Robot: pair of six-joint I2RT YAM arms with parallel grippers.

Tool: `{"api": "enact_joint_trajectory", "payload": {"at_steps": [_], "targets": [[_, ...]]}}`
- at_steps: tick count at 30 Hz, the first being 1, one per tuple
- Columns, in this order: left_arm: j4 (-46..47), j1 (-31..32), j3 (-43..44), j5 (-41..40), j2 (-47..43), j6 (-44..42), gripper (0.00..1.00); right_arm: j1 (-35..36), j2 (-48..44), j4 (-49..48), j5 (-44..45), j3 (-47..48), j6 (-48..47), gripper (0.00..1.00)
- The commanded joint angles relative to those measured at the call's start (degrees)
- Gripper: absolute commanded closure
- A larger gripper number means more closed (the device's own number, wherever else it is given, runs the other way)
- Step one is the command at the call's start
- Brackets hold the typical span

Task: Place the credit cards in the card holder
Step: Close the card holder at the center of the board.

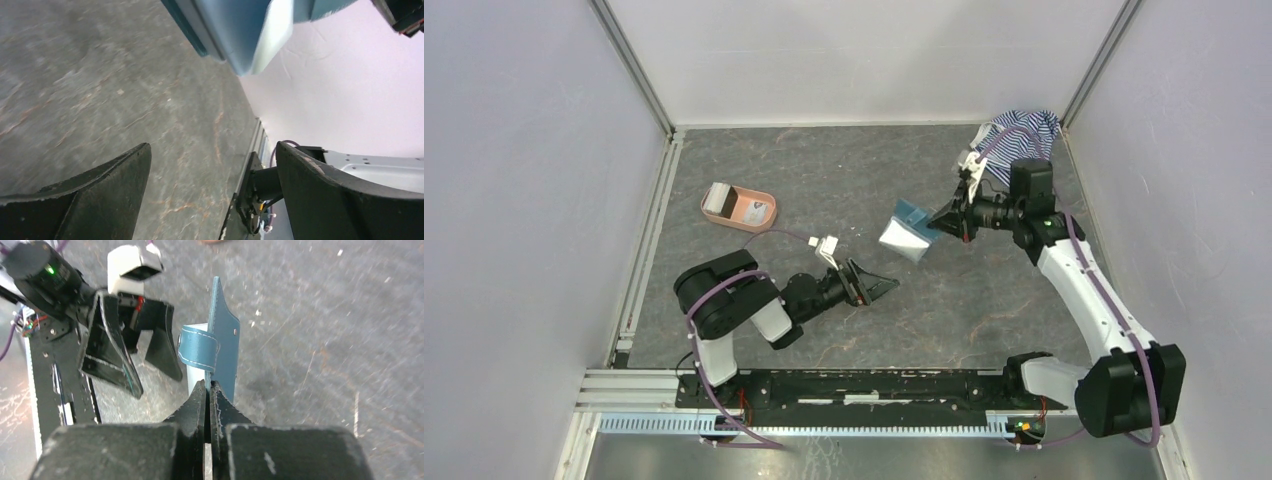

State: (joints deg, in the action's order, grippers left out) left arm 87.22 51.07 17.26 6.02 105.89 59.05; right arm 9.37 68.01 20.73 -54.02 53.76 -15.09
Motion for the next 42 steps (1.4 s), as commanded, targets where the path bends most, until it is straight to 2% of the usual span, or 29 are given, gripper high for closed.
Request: {"api": "enact_joint_trajectory", "payload": {"at_steps": [1,9,19,25,31,36,42], "targets": [[12.27,-0.22,3.58,5.30,-4.46,-5.26,0.00,0.00,-2.81,0.06,-2.93,8.22,4.43,1.00],[12.30,-0.18,9.34,9.24,-10.43,-4.03,0.00,0.03,-3.82,-4.77,-5.57,13.56,13.98,1.00],[12.32,-0.72,11.85,3.70,-11.23,-6.74,0.00,0.02,-3.84,-9.47,-7.12,19.59,25.18,1.00],[12.28,-2.96,14.42,6.01,-12.44,-8.15,0.00,-0.03,-4.32,-16.89,-8.89,20.08,35.86,1.00],[12.35,-4.08,18.69,12.07,-13.29,-10.05,0.00,-0.04,-5.22,-23.09,-9.79,18.64,43.00,1.00],[12.28,-4.57,20.09,16.47,-14.58,-10.85,0.00,-0.21,-5.65,-23.98,-10.05,16.84,44.15,1.00],[12.34,-5.63,18.62,15.00,-18.00,-11.09,0.00,-0.64,-5.96,-24.33,-10.22,12.78,43.85,1.00]]}}
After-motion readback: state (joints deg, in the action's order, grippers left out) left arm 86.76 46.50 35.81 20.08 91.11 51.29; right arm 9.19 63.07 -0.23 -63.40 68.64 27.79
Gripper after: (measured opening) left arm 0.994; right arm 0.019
